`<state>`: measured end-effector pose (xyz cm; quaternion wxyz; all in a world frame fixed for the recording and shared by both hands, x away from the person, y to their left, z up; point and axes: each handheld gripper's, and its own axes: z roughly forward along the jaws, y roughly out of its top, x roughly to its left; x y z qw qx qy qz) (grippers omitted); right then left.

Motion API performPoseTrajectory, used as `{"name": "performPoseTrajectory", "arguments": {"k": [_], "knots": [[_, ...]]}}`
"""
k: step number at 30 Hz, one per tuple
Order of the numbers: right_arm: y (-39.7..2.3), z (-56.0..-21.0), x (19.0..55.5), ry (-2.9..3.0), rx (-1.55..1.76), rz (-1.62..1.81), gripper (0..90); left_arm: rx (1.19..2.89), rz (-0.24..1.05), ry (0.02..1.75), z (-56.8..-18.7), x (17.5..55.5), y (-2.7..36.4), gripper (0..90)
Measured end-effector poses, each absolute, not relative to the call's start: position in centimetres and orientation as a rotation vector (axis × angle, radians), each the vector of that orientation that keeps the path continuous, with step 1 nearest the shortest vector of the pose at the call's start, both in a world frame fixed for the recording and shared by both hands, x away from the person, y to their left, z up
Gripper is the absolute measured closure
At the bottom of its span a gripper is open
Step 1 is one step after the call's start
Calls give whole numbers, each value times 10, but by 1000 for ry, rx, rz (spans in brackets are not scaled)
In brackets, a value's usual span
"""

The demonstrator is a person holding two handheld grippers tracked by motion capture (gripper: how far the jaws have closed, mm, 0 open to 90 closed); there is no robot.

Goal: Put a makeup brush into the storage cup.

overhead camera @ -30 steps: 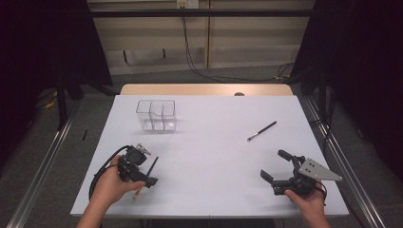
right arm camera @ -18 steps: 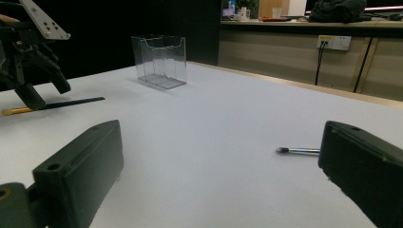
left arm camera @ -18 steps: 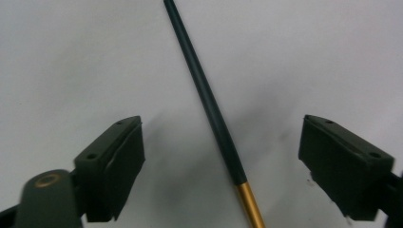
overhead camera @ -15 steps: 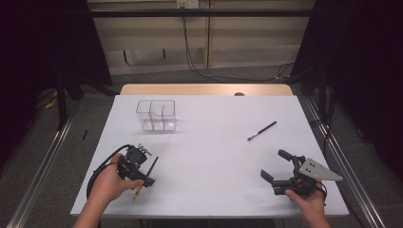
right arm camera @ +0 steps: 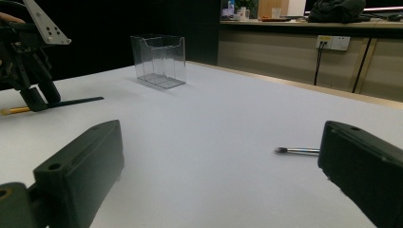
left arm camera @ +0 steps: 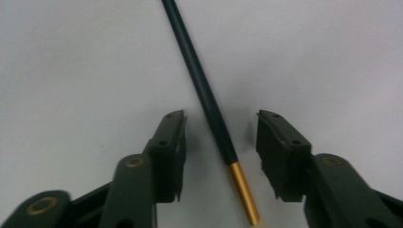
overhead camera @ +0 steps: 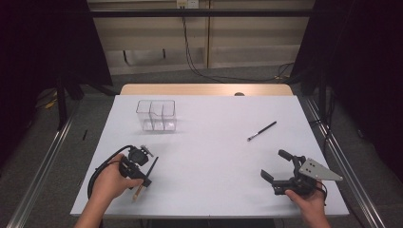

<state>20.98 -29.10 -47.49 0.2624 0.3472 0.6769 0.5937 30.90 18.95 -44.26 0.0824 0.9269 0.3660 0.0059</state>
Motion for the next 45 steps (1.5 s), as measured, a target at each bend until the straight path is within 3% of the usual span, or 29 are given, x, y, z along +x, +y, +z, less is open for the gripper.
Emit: {"name": "performPoseTrajectory", "arguments": {"k": [4,7,19,36,45], "knots": [[-291,-475,210,1834,934,1604,8,2777,24,1122,-443,309,185,688],[-291,-475,210,1838,933,1601,8,2792,-1,1128,-443,310,181,829],[-291,-475,211,1843,934,1601,8,2696,-54,1123,-442,316,185,835],[-293,-473,212,1857,928,1597,6,2502,23,963,-424,323,143,836],[-293,-473,213,1858,924,1599,5,2435,-5,885,-424,325,123,836]]}}
